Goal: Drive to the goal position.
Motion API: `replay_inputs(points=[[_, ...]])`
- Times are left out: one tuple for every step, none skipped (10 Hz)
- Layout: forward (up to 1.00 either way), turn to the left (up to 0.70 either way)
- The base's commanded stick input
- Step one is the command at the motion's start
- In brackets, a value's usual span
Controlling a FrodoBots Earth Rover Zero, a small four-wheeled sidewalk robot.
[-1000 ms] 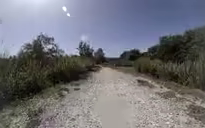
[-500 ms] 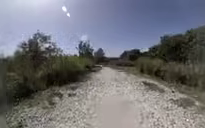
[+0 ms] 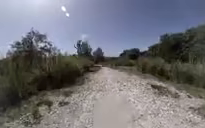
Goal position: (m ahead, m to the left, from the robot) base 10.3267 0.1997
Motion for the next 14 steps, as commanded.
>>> replay_inputs(points=[[0.7, 0.0], [0.7, 0.0], [0.7, 0.0], [0.7, 0.0], [0.7, 0.0], [0.7, 0.0], [0.7, 0.0], [0.7, 0.0], [0.7, 0.0], [0.7, 0.0], [0.7, 0.0], [0.7, 0.0], [0.7, 0.0], [0.7, 0.0]])
